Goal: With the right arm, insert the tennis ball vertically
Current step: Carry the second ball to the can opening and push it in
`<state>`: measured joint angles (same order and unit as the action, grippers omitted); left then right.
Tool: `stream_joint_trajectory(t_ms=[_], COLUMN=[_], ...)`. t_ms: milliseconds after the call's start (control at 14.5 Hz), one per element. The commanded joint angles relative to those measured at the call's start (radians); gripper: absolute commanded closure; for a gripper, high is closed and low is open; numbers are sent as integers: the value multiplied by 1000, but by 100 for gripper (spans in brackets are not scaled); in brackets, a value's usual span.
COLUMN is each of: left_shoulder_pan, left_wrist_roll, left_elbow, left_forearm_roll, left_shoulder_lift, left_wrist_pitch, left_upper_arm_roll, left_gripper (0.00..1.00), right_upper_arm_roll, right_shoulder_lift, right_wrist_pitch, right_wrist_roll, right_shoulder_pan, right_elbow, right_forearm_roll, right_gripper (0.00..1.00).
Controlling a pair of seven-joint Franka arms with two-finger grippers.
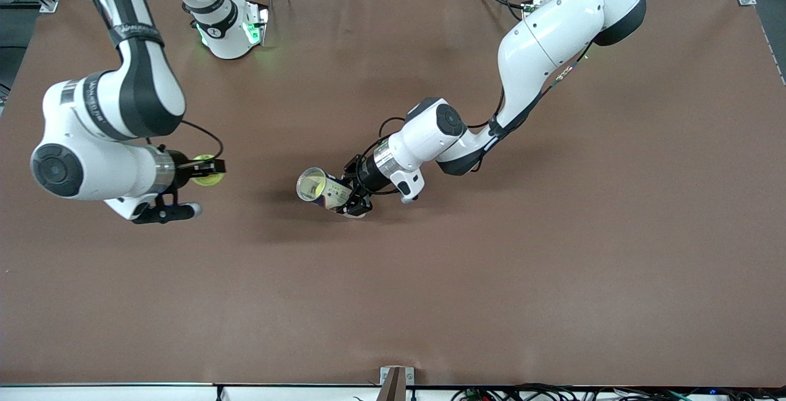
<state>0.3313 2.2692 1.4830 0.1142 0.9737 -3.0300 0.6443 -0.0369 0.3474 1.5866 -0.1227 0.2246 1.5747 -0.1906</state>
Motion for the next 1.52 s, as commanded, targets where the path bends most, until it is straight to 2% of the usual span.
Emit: stream_joint_trajectory(t_ms=[0, 345, 552, 966, 1448], left_shoulder_pan=[5, 6, 9, 15, 15], left_wrist_roll=[3, 3, 4, 4, 15], left_elbow=[3, 0, 0, -1, -7], left_forearm_roll=[-24, -25, -25, -27, -27], left_shoulder_lift=[-6, -4, -3, -3, -1], left_wrist_pitch=[-1, -1, -1, -3, -3], left_upper_arm_roll=[5, 5, 3, 2, -2], left_gripper=[30, 29, 29, 28, 26], right_upper_arm_roll=[-8, -8, -8, -9, -11], right_shoulder_lift=[13, 21, 21, 36, 70], right_wrist_pitch=[-20, 4, 73, 214, 220], right_wrist_roll=[-139, -343, -383, -379, -382], right_shoulder_pan=[44, 121, 136, 171, 194], right_elbow=[-48, -103, -107, -125, -113], right_forearm_roll=[-78, -193, -263, -259, -234], right_gripper=[58, 58, 58, 58, 58])
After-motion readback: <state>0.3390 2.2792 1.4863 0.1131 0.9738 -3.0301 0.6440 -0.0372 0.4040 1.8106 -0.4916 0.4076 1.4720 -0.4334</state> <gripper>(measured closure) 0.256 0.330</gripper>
